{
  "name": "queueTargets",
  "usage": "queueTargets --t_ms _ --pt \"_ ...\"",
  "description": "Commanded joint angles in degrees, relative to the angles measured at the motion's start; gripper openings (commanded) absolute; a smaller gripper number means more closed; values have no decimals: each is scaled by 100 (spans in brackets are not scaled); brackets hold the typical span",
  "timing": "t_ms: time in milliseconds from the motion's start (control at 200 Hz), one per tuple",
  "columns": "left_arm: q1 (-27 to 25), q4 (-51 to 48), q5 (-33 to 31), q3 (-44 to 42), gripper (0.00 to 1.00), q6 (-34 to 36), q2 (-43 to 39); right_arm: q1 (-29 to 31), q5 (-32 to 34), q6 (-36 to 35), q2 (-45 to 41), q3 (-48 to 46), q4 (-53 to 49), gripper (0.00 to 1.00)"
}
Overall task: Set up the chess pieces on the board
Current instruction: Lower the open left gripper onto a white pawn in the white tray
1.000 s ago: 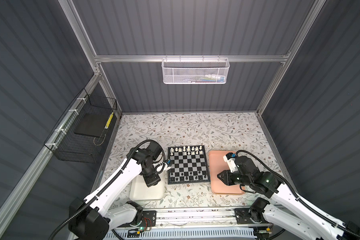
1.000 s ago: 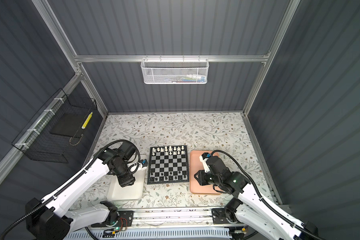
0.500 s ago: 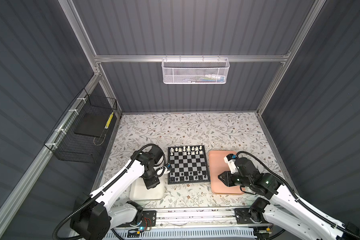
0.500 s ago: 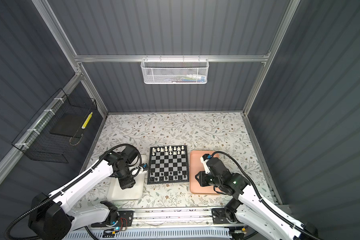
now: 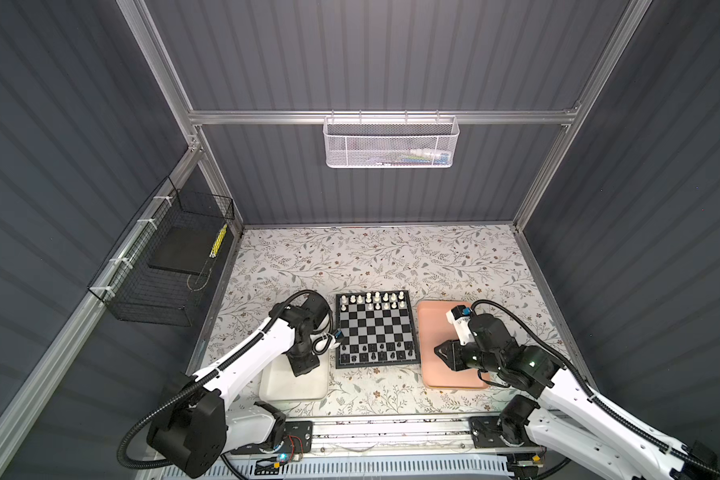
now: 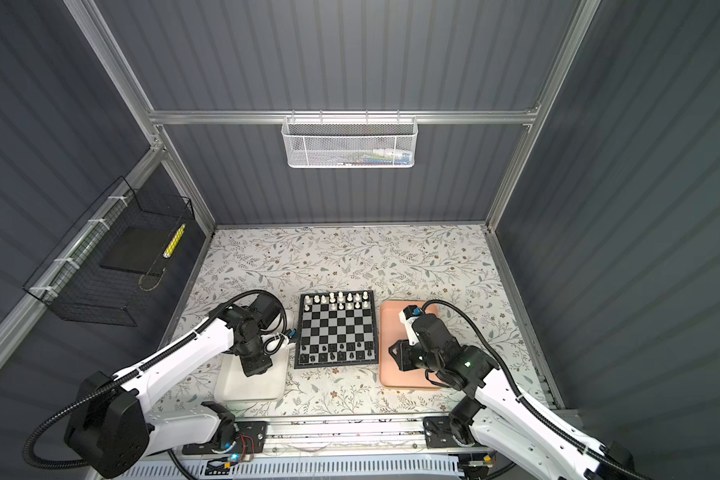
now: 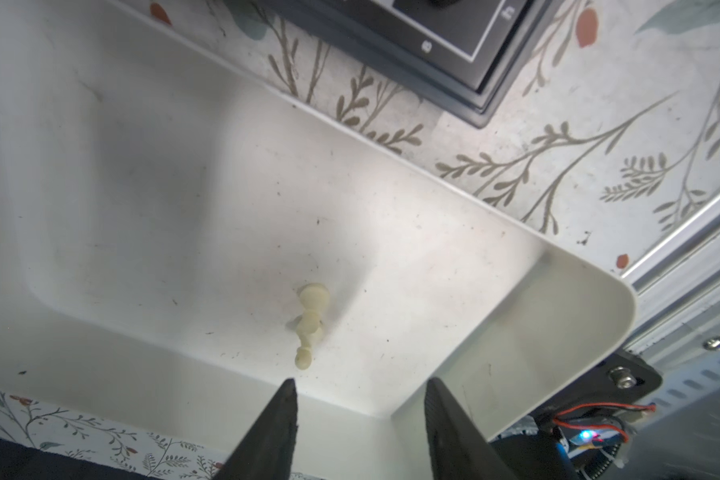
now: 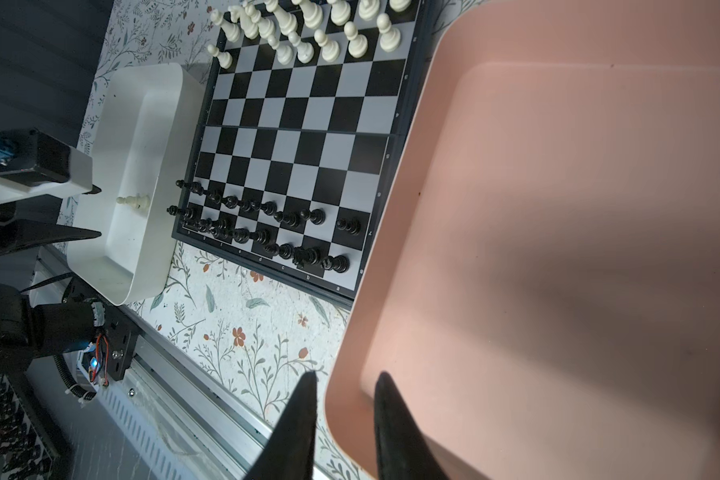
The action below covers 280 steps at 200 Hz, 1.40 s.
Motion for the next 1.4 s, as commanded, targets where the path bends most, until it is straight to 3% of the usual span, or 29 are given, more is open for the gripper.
queueTargets --t_ms 0,405,1396 --pt "150 64 -69 -89 50 189 -66 19 117 -35 -85 -90 29 28" --pt "782 229 353 -88 48 506 145 23 140 9 -218 -115 -98 28" --pt "831 861 423 -468 39 514 434 20 125 17 -60 -160 -101 29"
